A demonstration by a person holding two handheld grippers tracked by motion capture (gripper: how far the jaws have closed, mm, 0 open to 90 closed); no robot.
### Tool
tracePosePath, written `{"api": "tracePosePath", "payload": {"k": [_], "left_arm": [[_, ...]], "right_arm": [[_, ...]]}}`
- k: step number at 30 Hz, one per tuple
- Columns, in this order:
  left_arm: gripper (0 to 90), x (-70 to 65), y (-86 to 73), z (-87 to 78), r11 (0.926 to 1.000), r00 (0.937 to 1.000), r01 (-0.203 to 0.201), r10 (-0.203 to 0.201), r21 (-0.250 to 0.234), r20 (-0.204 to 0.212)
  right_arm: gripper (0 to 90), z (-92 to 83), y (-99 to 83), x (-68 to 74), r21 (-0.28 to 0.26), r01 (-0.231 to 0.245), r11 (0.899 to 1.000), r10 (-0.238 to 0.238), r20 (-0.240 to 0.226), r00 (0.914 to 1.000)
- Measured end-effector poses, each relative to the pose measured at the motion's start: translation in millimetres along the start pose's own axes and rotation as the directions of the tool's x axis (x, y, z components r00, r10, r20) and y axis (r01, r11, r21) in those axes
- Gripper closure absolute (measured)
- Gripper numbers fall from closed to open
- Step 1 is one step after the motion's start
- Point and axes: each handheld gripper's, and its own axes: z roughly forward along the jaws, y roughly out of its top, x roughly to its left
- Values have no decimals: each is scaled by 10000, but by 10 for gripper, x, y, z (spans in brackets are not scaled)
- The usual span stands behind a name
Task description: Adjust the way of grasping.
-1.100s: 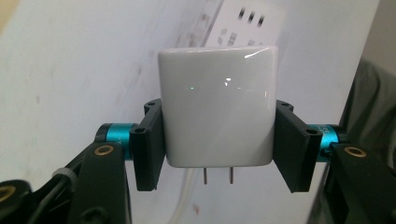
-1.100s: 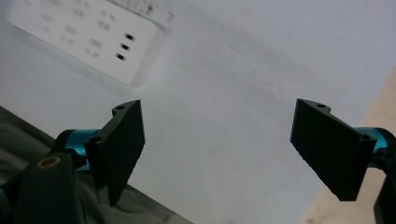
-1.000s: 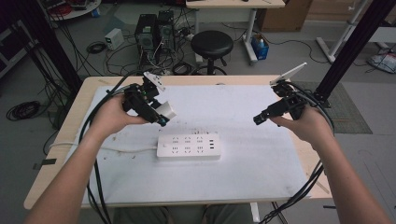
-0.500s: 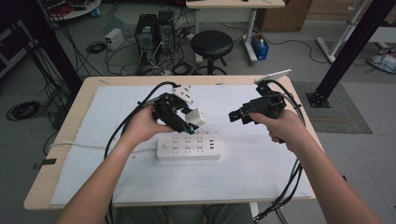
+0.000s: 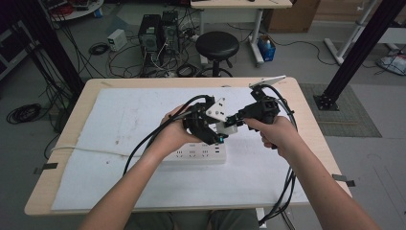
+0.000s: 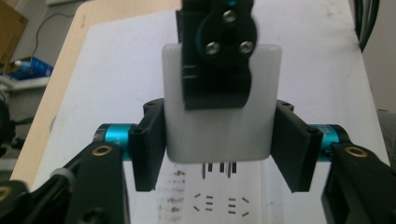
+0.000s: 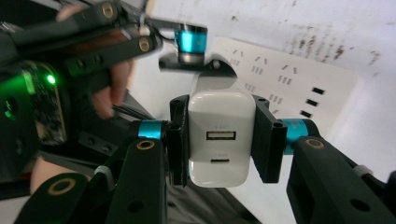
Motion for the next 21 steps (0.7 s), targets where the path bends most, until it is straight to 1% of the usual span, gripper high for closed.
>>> {"api": "tracePosePath", "payload": {"k": [1, 2, 3, 4, 5, 6, 7, 8, 9, 10, 11, 12, 13, 14, 15, 16, 17, 18, 19, 20, 21], "left_arm": [[275, 0, 0, 0, 10000, 10000, 0, 0, 0, 0], [247, 33, -43, -30, 9986, 9994, 233, -221, 475, -267], [246, 53, -82, -57, 9970, 9985, 476, -459, 612, -294], [244, 86, -128, -105, 9941, 9978, 578, -544, 922, -387], [229, 116, -184, -153, 9899, 9964, 748, -694, 1205, -486], [219, 145, -247, -204, 9845, 9940, 1005, -931, 1434, -578], [219, 145, -247, -204, 9845, 9940, 1005, -931, 1434, -578], [219, 213, -384, -347, 9699, 9886, 1447, -1334, 1956, -698], [219, 255, -458, -424, 9590, 9855, 1681, -1578, 2280, -629], [219, 255, -458, -424, 9590, 9855, 1681, -1578, 2280, -629], [219, 305, -618, -573, 9329, 9755, 2197, -2075, 2852, -728], [219, 334, -704, -647, 9132, 9692, 2456, -2373, 3251, -655], [219, 359, -791, -718, 8906, 9620, 2701, -2654, 3660, -639], [219, 381, -887, -780, 8624, 9513, 3009, -3012, 4072, -650], [219, 381, -887, -780, 8624, 9513, 3009, -3012, 4072, -650], [216, 422, -1075, -884, 7908, 9281, 3474, -3667, 5039, -643], [201, 427, -1159, -927, 7574, 9179, 3687, -3883, 5389, -823], [195, 435, -1234, -972, 7226, 9094, 3818, -4051, 5763, -945], [195, 440, -1305, -1012, 6981, 9016, 3969, -4180, 5959, -1108], [194, 449, -1366, -1055, 6774, 8949, 4099, -4281, 6109, -1259], [186, 466, -1415, -1101, 6631, 8918, 4144, -4326, 6233, -1327]], "right_arm": [[622, 0, 0, 0, 0, 0, 10000, 0, 0, 10000], [622, -36, 5, 9, -92, 268, 9996, -265, 289, 9992], [622, -68, 8, 16, -231, 587, 9980, -573, 543, 9969], [622, -103, 13, 26, -214, 879, 9959, -857, 868, 9925], [622, -144, 16, 28, -214, 1016, 9946, -984, 1182, 9881], [623, -186, 17, 45, -250, 1396, 9899, -1334, 1701, 9764], [623, -186, 17, 45, -250, 1396, 9899, -1334, 1701, 9764], [622, -251, 30, 62, 144, 1860, 9824, -1842, 2345, 9545], [622, -278, 33, 88, 336, 2239, 9740, -2238, 2898, 9305], [622, -278, 33, 88, 336, 2239, 9740, -2238, 2898, 9305], [623, -300, 51, 128, 1090, 2730, 9558, -2939, 3598, 8855], [623, -305, 54, 159, 1406, 2986, 9440, -3301, 4032, 8535], [623, -311, 64, 173, 1794, 3182, 9309, -3651, 4278, 8268], [622, -318, 79, 183, 2084, 3288, 9211, -3884, 4371, 8112], [623, -324, 85, 207, 2267, 3539, 9074, -4201, 4647, 7795], [622, -330, 94, 224, 2492, 3630, 8978, -4400, 4784, 7599], [622, -335, 109, 236, 2760, 3648, 8892, -4564, 4817, 7481], [623, -337, 117, 252, 2935, 3746, 8795, -4750, 4947, 7277], [622, -345, 131, 259, 3255, 3904, 8612, -5070, 4949, 7057], [622, -346, 141, 273, 3509, 3968, 8482, -5276, 4944, 6908], [622, -344, 147, 292, 3695, 4049, 8364, -5463, 5020, 6705]]}}
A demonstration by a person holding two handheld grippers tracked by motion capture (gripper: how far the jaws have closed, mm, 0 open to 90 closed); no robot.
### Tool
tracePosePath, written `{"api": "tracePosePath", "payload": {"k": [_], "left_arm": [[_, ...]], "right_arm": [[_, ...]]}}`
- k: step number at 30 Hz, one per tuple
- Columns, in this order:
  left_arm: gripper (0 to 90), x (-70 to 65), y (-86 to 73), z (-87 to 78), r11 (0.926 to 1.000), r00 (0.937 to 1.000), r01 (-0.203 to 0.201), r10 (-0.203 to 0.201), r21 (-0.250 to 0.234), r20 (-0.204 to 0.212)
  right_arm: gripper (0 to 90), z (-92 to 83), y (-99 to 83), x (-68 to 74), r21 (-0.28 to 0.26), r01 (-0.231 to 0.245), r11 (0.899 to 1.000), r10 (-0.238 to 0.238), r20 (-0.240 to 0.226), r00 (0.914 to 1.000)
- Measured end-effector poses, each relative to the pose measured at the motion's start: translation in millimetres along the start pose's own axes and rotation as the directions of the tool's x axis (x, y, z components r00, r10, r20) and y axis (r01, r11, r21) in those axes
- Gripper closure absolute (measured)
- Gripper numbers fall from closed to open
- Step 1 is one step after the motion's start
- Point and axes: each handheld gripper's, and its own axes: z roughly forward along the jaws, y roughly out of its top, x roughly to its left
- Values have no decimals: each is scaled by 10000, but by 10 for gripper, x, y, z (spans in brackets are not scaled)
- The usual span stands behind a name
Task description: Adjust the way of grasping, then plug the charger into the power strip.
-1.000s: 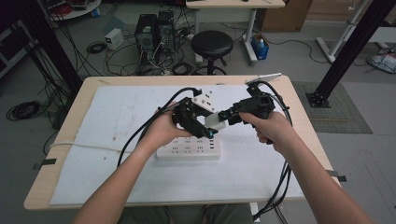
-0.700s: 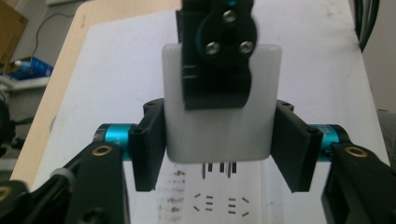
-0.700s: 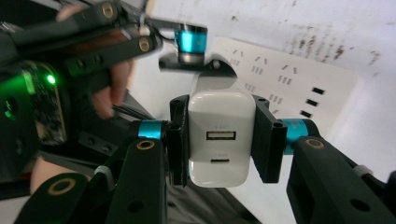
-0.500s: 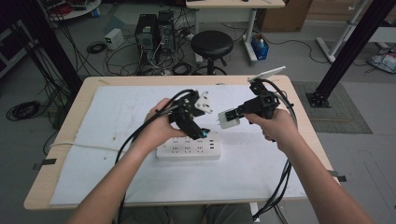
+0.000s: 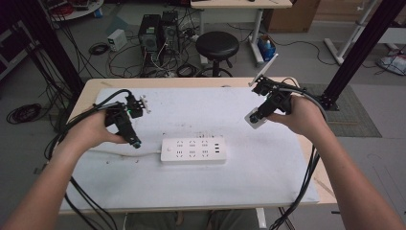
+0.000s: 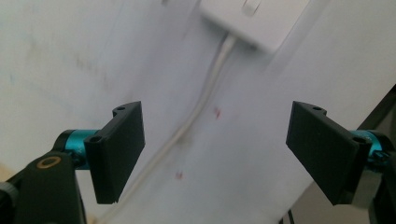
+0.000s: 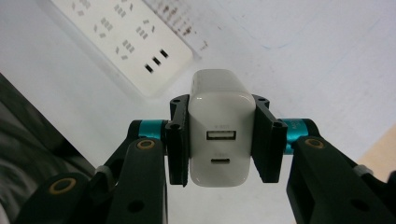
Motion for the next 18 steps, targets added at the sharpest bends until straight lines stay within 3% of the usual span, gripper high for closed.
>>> {"api": "tracePosePath", "payload": {"k": [3, 6, 12, 18], "left_arm": [[182, 91, -139, -22, 9988, 9987, 486, -484, -79, 160], [170, 156, -223, -23, 9976, 9974, 692, -694, 80, 174], [169, 146, -258, -65, 9982, 9981, 599, -598, -100, 117], [169, 127, -269, -115, 9980, 9988, 428, -416, -455, 251]], "right_arm": [[623, -19, 33, 10, 288, 630, 9976, -639, 300, 9975], [623, -32, 56, 41, 624, 1058, 9924, -1081, 353, 9935], [622, -22, 108, 92, 704, 1556, 9853, -1577, 254, 9872], [622, 116, 231, 168, 1020, 2255, 9689, -2290, 236, 9732]]}}
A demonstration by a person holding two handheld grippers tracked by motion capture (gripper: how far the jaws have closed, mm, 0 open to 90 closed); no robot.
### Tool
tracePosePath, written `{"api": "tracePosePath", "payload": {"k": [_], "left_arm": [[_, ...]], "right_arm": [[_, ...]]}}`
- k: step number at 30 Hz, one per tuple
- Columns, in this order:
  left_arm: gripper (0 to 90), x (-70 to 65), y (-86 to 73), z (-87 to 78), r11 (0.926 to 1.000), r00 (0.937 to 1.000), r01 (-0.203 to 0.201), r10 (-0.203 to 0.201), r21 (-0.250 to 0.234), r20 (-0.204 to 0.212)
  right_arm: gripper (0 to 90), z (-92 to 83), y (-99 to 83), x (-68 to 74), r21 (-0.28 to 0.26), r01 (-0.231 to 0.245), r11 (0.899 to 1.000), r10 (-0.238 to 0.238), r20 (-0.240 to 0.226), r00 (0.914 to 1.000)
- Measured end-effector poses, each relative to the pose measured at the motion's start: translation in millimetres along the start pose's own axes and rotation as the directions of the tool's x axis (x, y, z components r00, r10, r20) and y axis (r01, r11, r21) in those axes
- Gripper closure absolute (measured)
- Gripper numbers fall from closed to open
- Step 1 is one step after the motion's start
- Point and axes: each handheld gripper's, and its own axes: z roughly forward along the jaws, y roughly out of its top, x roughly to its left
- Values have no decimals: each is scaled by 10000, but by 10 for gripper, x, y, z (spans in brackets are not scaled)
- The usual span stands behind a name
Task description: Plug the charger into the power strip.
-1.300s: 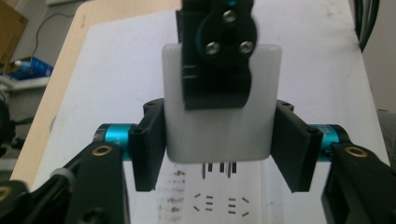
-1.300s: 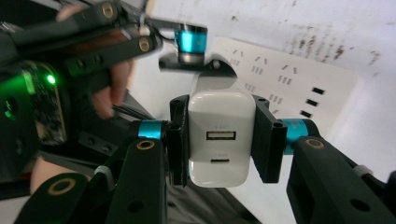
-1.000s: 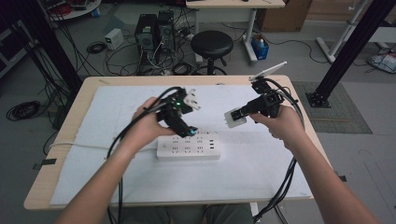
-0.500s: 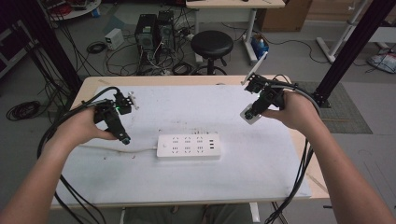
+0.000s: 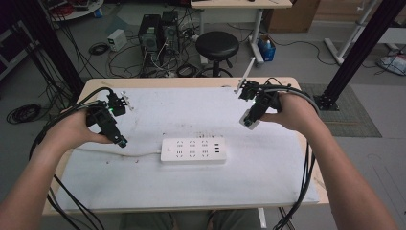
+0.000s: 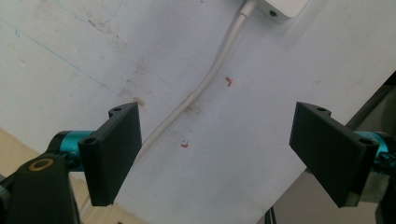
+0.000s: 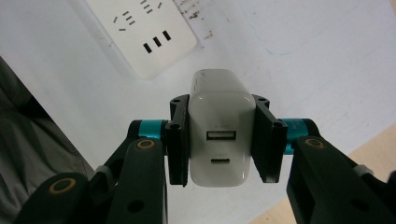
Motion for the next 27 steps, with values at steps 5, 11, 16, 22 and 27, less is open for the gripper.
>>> {"api": "tracePosePath", "payload": {"k": [5, 11, 16, 22, 27], "left_arm": [[169, -15, -58, 18, 9997, 9999, 127, -127, -188, 24], [169, -40, -149, 43, 9992, 9999, 91, -89, -402, 54], [169, -77, -203, 63, 9988, 10000, -24, 24, -484, 10], [169, -136, -226, 73, 9982, 9997, -261, 262, -544, 11], [169, -153, -234, 116, 9980, 9997, -218, 222, -599, 65]], "right_arm": [[621, 101, 147, 56, 121, 594, 9982, -593, -67, 9982], [621, 392, 499, 246, 238, 2066, 9781, -2063, -157, 9784], [621, 602, 690, 387, 497, 2741, 9604, -2733, -214, 9617], [620, 964, 890, 562, 823, 3695, 9256, -3679, -344, 9292], [621, 1090, 965, 630, 962, 4126, 9058, -4092, -541, 9109]]}}
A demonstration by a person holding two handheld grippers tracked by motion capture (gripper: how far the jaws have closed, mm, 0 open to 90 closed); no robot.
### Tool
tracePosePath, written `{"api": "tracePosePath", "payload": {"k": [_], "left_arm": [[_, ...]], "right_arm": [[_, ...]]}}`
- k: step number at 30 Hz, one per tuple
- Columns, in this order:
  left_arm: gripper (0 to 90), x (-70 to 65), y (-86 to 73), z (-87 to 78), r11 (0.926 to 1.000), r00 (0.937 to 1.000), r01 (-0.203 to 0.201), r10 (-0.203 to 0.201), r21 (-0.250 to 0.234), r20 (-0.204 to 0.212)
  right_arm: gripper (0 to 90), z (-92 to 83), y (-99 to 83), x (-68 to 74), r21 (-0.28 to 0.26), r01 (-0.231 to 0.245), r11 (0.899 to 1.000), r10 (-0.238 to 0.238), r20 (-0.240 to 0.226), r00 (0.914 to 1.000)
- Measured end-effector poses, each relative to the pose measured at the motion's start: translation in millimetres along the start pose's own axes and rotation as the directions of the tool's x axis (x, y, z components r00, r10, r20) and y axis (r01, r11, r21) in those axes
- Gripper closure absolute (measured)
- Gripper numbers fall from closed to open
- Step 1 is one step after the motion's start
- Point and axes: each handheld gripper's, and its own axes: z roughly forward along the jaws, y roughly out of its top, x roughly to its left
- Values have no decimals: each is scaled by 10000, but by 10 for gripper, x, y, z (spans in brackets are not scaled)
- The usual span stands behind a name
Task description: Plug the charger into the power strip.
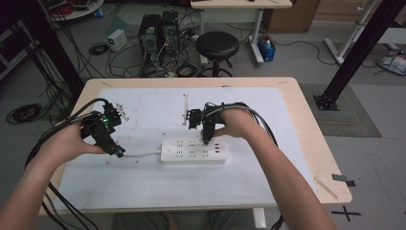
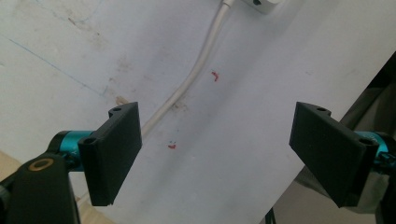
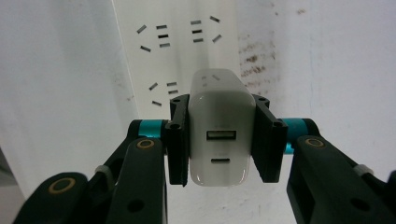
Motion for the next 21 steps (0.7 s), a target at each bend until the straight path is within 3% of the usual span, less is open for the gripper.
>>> {"api": "tracePosePath", "payload": {"k": [1, 6, 7, 9, 11, 14, 15, 19, 21], "left_arm": [[169, 6, -9, 12, 10000, 10000, -60, 60, 70, 31], [169, 22, -25, 42, 9999, 9999, -63, 62, 116, 79], [169, 19, -27, 55, 10000, 9999, 14, -14, 63, 101], [169, 19, -25, 74, 10000, 9999, 4, -5, 82, 151], [169, 21, -20, 85, 9998, 9998, -103, 99, 186, 174], [169, 15, -15, 108, 9998, 9997, -93, 89, 182, 224], [169, 8, -10, 127, 9999, 9996, -50, 46, 148, 264], [169, 6, 1, 148, 9997, 9995, -113, 106, 221, 313], [169, 2, 7, 182, 9994, 9990, -212, 201, 281, 396]], "right_arm": [[621, 60, 30, 5, 179, 338, 9993, -338, 1, 9994], [621, 134, 65, 19, 472, 410, 9980, -409, -23, 9992], [621, 146, 81, -1, 307, 530, 9981, -528, -71, 9986], [621, 143, 92, 7, 328, 369, 9988, -363, -186, 9992], [622, 186, 121, 8, 418, 708, 9966, -699, -212, 9973], [623, 191, 130, 6, 448, 680, 9967, -668, -282, 9974], [624, 196, 130, -9, 431, 979, 9943, -969, -268, 9949], [628, 287, 147, 8, 616, 1341, 9891, -1329, -239, 9908], [629, 292, 103, 2, 307, 1246, 9917, -1238, -279, 9919]]}}
